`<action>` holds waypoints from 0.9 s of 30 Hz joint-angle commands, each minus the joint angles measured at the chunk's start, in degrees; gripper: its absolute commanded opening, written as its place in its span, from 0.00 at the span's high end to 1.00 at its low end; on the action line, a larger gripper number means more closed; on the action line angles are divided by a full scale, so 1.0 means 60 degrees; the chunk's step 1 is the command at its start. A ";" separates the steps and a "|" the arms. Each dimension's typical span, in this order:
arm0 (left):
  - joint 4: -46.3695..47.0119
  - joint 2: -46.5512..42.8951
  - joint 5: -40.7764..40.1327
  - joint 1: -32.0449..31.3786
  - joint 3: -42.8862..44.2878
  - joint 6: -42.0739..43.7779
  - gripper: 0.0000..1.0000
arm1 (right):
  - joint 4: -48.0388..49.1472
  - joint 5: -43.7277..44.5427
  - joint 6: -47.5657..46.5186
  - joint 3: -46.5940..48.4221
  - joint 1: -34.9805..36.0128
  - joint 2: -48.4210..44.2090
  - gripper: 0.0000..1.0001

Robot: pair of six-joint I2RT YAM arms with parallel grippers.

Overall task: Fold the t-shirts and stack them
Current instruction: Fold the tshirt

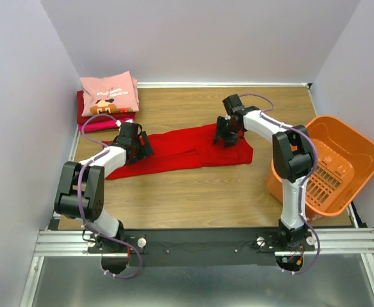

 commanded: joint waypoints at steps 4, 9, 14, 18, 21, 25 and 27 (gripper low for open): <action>-0.0150 -0.0379 -0.0210 -0.0530 -0.0878 -0.0870 0.10 | -0.0520 0.1002 0.0103 0.0654 -0.0296 0.1461 0.38; -0.0195 -0.1024 0.0302 -0.0691 -0.1508 -0.1339 0.10 | -0.0769 0.1105 -0.0028 0.2030 -0.0721 0.2267 0.37; -0.0442 -0.1961 0.0844 -0.1334 -0.1802 -0.1793 0.10 | -0.1559 0.1512 -0.0481 0.4416 -0.0971 0.3787 0.37; -0.0517 -0.2343 0.1400 -0.1468 -0.1963 -0.1824 0.10 | -0.2161 0.1442 -0.0849 0.6848 -0.1029 0.4786 0.36; -0.0575 -0.2679 0.1884 -0.1512 -0.1877 -0.1605 0.10 | -0.2220 0.0842 -0.0908 0.7949 -0.1044 0.5373 0.35; -0.1364 -0.3704 0.1184 -0.1512 -0.0969 -0.1195 0.10 | -0.1928 0.0212 -0.0893 0.8098 -0.1044 0.5141 0.35; -0.1877 -0.3939 0.0324 -0.1512 -0.0442 -0.0945 0.10 | -0.1534 0.0065 -0.1010 0.7674 -0.0986 0.4542 0.35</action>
